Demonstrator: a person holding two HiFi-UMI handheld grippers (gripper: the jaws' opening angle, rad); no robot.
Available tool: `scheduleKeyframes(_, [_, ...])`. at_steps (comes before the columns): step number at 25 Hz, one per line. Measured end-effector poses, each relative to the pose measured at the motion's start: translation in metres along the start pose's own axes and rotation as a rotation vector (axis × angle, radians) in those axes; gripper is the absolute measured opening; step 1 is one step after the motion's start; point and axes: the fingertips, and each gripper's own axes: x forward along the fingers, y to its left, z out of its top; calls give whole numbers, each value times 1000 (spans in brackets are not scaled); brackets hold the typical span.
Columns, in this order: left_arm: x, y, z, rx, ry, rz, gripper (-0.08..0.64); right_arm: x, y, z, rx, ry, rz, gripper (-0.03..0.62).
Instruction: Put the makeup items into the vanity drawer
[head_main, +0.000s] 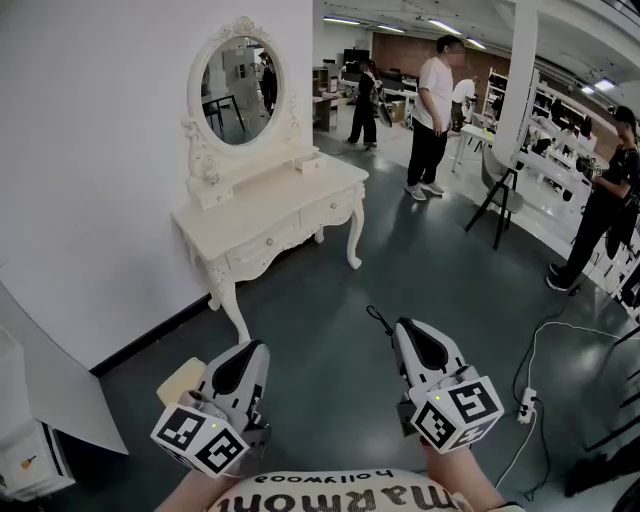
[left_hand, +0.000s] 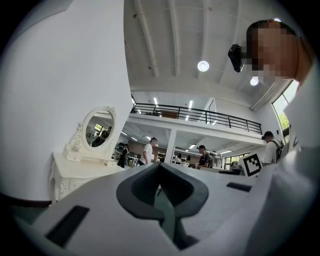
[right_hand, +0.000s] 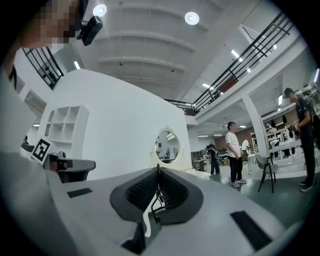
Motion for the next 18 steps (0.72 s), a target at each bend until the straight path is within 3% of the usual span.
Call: scheduleKeyframes(18, [22,-12,-44,-50,16,-22,9,-14,-29,-37,51,44,8,32])
